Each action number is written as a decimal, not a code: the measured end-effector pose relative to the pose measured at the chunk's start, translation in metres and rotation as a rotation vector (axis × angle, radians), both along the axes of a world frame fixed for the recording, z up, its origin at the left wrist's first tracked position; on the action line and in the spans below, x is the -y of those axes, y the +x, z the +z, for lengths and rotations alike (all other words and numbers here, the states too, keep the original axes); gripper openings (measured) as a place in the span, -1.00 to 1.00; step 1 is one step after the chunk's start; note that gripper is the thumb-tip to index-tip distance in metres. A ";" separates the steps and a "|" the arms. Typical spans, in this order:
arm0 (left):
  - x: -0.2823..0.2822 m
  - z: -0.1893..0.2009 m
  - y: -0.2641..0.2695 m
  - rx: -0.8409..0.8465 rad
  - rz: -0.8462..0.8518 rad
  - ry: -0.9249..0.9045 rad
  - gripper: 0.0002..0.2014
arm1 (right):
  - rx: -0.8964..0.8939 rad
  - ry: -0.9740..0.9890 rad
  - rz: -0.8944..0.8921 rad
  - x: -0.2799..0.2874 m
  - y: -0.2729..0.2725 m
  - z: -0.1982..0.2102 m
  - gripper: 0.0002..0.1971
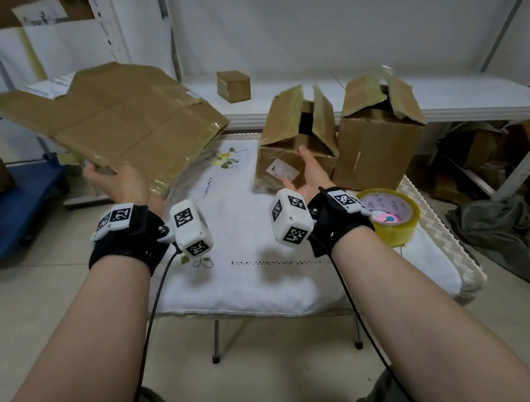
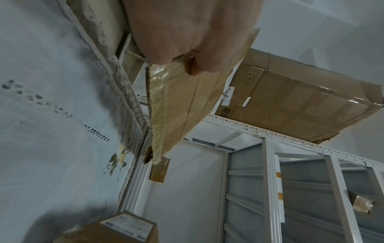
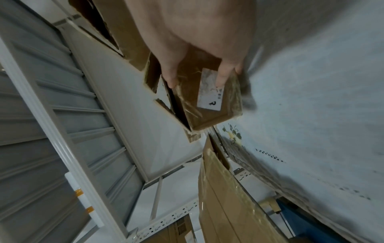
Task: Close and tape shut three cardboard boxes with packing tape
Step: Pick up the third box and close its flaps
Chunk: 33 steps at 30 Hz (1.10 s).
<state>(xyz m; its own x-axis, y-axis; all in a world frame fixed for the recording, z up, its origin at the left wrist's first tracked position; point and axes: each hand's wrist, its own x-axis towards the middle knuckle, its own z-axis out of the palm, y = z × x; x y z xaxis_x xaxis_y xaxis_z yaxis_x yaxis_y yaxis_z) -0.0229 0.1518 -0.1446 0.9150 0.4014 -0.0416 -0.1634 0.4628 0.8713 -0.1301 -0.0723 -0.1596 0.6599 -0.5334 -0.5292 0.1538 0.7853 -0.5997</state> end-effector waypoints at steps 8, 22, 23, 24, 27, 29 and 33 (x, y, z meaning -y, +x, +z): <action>-0.027 0.003 0.007 -0.037 0.017 0.031 -0.40 | -0.169 -0.159 0.149 -0.009 -0.010 0.010 -0.66; -0.033 0.024 -0.018 0.004 -0.184 -0.136 -0.40 | 0.229 -0.157 0.317 -0.034 -0.047 0.064 -0.41; -0.030 0.026 -0.021 0.015 -0.226 -0.121 -0.41 | 0.284 -0.185 0.320 -0.034 -0.049 0.068 -0.37; -0.026 0.025 -0.022 0.021 -0.260 -0.108 -0.44 | 0.335 -0.210 0.314 -0.033 -0.050 0.073 -0.32; -0.018 0.024 -0.028 0.023 -0.356 -0.068 -0.61 | 0.448 -0.293 0.239 -0.025 -0.057 0.087 -0.23; -0.018 0.025 -0.032 0.037 -0.390 -0.028 -0.66 | 0.482 -0.315 0.164 -0.016 -0.062 0.092 -0.22; -0.025 0.022 -0.031 0.086 -0.446 0.031 -0.63 | 0.488 -0.302 -0.042 0.003 -0.071 0.088 -0.18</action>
<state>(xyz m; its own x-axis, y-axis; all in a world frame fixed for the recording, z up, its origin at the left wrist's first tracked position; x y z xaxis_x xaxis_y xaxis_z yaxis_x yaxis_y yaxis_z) -0.0537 0.1772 -0.1222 0.9983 -0.0326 0.0478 -0.0264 0.4781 0.8779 -0.2013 -0.0749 -0.0716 0.7646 -0.6444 0.0114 0.4964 0.5775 -0.6482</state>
